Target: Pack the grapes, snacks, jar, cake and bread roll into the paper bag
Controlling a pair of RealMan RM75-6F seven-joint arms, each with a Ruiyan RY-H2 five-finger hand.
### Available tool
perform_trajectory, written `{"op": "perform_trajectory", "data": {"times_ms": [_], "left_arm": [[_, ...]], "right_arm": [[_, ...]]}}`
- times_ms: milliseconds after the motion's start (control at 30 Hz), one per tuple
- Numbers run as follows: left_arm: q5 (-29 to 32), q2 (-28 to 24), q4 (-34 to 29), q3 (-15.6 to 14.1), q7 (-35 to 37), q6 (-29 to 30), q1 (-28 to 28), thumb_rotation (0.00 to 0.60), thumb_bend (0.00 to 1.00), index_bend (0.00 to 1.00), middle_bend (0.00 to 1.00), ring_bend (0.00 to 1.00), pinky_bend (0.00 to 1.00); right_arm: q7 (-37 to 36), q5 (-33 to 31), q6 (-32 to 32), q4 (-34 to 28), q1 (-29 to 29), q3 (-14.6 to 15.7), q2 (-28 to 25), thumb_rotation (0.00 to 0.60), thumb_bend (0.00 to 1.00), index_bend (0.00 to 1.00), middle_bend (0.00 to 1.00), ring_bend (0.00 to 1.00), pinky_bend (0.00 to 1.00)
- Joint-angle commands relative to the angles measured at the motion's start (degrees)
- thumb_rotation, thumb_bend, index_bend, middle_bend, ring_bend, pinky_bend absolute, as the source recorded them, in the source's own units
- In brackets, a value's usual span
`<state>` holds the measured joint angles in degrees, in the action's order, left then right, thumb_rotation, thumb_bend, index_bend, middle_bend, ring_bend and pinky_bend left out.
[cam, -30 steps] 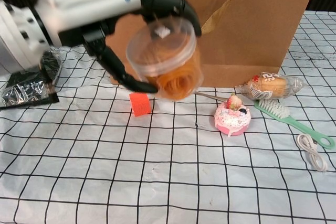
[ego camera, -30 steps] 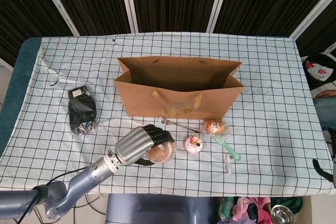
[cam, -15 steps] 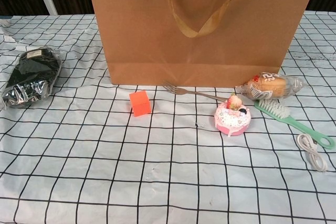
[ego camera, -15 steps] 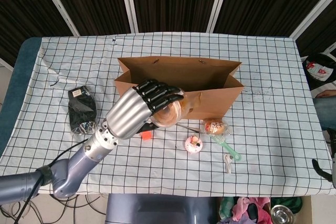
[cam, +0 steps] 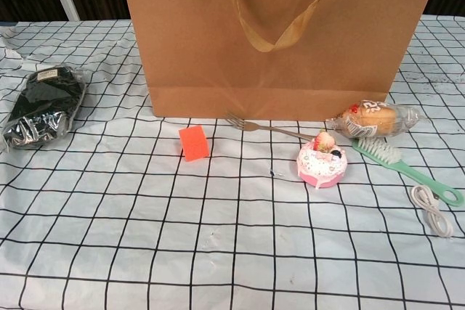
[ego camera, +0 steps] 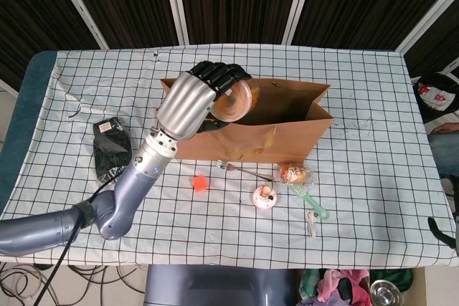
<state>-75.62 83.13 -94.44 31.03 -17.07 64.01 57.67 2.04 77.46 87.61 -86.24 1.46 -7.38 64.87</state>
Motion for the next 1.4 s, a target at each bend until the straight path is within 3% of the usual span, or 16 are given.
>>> {"op": "perform_trajectory", "data": {"times_ms": [33, 300, 433, 533, 767, 967, 1033, 1167, 1233, 1400], "left_arm": [[0.8, 0.4, 1.4, -0.5, 1.1, 0.0, 0.5, 0.600, 0.30, 0.35, 0.40, 0.29, 0.36], [5.6, 0.4, 3.1, -2.6, -1.7, -2.2, 1.6, 0.600, 0.24, 0.32, 0.35, 0.20, 0.30], [8.0, -0.6, 2.0, -3.2, -2.5, -3.7, 1.8, 0.600, 0.10, 0.23, 0.19, 0.05, 0.18], [8.2, -1.0, 1.1, -2.9, -1.8, -2.9, 1.8, 0.600, 0.02, 0.20, 0.08, 0.00, 0.11], [6.6, -2.0, 0.1, -2.5, -0.2, -0.8, 1.5, 0.600, 0.00, 0.19, 0.05, 0.00, 0.09], [6.4, -5.7, -5.5, -2.8, -0.1, 1.5, -1.0, 0.600, 0.04, 0.19, 0.10, 0.00, 0.09], [4.5, -8.9, -10.2, -4.3, -0.6, 4.6, -4.6, 0.600, 0.07, 0.19, 0.13, 0.03, 0.09], [-1.4, -18.5, -18.7, -10.6, -6.0, 13.9, -15.8, 0.600, 0.07, 0.20, 0.15, 0.08, 0.13], [-5.4, -21.4, -19.4, -13.5, -6.9, 18.4, -20.5, 0.600, 0.08, 0.21, 0.15, 0.08, 0.13], [-13.9, -24.7, -14.5, -20.5, -4.1, 27.6, -30.0, 0.600, 0.08, 0.21, 0.15, 0.06, 0.14]], "right_arm": [[-0.3, 0.1, 0.2, 0.1, 0.1, 0.0, -0.1, 0.600, 0.23, 0.07, 0.10, 0.20, 0.23], [-0.3, 0.3, 0.2, 0.3, 0.1, 0.0, 0.0, 0.600, 0.23, 0.07, 0.10, 0.20, 0.23], [-0.3, 0.2, 0.2, 0.3, 0.1, 0.0, 0.0, 0.600, 0.23, 0.07, 0.10, 0.20, 0.23], [-0.4, 0.1, 0.1, 0.3, 0.1, -0.1, 0.0, 0.600, 0.23, 0.07, 0.10, 0.20, 0.23], [-0.4, 0.2, 0.0, 0.3, 0.0, 0.0, 0.1, 0.600, 0.23, 0.07, 0.10, 0.20, 0.23], [0.0, 0.5, 0.4, 0.2, 0.0, 0.0, 0.2, 0.600, 0.23, 0.07, 0.10, 0.20, 0.23], [0.0, 0.3, 0.5, 0.2, 0.1, -0.1, 0.1, 0.600, 0.23, 0.07, 0.10, 0.20, 0.23], [0.2, 0.0, -0.2, 0.3, 0.1, 0.2, 0.2, 0.600, 0.23, 0.07, 0.10, 0.20, 0.23], [-0.1, 0.0, -0.7, 0.1, 0.0, 0.4, 0.2, 0.600, 0.23, 0.07, 0.10, 0.20, 0.23], [0.2, 0.7, -1.8, -0.1, -0.5, 1.0, 0.4, 0.600, 0.23, 0.07, 0.10, 0.20, 0.23]]}}
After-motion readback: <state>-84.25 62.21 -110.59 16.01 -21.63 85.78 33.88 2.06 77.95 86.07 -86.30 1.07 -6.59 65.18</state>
